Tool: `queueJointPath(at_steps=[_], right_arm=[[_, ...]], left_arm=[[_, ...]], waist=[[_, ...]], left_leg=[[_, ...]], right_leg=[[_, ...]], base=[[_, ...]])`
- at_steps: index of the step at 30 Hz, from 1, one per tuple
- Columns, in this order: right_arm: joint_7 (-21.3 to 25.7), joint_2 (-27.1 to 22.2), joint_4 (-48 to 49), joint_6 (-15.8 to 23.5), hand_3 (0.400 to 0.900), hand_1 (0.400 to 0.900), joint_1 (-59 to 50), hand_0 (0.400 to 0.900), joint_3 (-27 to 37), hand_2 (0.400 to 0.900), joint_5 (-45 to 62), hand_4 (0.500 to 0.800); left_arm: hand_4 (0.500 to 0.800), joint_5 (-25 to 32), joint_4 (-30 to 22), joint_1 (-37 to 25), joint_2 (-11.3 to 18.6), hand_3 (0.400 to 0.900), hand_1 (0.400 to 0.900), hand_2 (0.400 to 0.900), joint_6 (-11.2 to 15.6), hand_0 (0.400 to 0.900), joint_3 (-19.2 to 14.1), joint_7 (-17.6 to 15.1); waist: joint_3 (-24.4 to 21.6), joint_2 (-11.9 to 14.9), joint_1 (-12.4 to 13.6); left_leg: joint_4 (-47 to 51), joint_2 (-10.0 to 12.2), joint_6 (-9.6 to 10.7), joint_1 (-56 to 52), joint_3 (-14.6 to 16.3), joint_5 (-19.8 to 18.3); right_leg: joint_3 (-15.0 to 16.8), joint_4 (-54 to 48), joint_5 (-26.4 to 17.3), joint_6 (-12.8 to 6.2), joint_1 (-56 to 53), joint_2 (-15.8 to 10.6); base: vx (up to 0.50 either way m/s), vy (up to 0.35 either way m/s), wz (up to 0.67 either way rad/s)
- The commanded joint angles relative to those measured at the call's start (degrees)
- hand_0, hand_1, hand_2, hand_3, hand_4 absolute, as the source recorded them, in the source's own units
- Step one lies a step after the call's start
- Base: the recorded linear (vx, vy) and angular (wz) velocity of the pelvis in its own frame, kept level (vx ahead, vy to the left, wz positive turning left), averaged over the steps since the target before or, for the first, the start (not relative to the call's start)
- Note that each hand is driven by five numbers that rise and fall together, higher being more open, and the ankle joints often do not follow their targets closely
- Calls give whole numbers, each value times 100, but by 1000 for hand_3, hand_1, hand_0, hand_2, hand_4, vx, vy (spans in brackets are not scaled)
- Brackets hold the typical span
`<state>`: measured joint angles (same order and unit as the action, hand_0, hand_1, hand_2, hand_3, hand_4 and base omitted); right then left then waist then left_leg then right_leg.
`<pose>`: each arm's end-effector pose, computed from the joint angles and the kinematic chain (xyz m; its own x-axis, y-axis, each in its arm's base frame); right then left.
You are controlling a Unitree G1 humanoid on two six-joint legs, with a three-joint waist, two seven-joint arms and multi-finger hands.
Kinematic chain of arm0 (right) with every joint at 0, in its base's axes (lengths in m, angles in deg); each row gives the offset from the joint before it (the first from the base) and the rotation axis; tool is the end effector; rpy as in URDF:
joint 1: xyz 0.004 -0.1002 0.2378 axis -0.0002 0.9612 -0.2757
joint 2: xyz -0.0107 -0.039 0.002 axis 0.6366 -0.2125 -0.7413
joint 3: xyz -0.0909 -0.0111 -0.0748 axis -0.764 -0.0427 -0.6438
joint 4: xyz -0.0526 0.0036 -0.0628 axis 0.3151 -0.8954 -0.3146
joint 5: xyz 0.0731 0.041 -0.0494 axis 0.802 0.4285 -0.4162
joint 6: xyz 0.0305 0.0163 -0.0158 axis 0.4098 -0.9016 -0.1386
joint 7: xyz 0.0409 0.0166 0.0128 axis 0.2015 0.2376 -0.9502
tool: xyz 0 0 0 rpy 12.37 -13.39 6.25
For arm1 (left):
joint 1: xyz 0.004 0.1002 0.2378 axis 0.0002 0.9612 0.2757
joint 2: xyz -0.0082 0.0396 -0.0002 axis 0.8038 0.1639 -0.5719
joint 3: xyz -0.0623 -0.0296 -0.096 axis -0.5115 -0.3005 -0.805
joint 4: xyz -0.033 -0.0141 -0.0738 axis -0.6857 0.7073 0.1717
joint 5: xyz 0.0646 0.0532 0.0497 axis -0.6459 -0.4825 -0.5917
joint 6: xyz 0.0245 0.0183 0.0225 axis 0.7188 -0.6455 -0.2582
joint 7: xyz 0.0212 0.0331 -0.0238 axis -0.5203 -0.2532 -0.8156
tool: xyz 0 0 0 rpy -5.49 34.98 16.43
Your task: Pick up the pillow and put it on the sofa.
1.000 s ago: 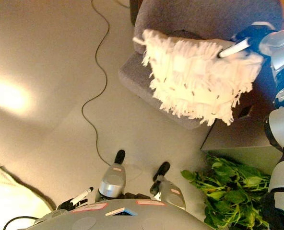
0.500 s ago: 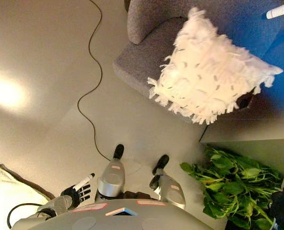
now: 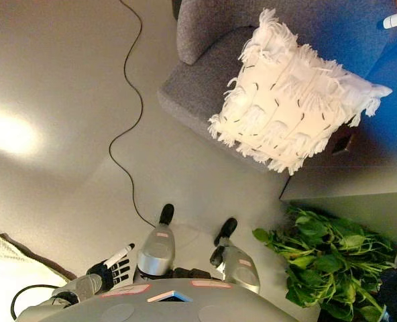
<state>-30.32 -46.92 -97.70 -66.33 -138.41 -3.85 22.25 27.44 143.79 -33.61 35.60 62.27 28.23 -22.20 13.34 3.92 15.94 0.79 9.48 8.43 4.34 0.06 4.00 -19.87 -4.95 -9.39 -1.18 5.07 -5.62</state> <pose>0.3202 -0.3517 0.3190 0.8060 -0.5541 -0.2082 0.2848 0.6713 -0.6842 0.0417 0.2840 -0.1139 0.2246 0.1264 -0.9662 -0.3677 0.9292 0.0361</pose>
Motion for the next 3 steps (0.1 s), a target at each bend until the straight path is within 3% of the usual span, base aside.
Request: queueJointPath(at_steps=[1,3], right_arm=[[79,-570,183,671,900,900,167,900,60,900,224,800],[55,-557,319,1035,900,900,840,900,539,900,171,800]], left_arm=[[800,-136,438,365,364,900,900,900,43,900,313,60],[800,-188,477,379,303,900,900,900,123,900,299,-17]], waist=[[-557,176,-92],[-629,142,-159]], left_leg=[[-22,189,102,7,87,-293],[-20,160,79,-86,138,-339]], right_leg=[[98,-5,788,-565,-514,-336],[99,-5,784,-581,-566,-365]], base=[[28,90,-7],[26,77,-8]])
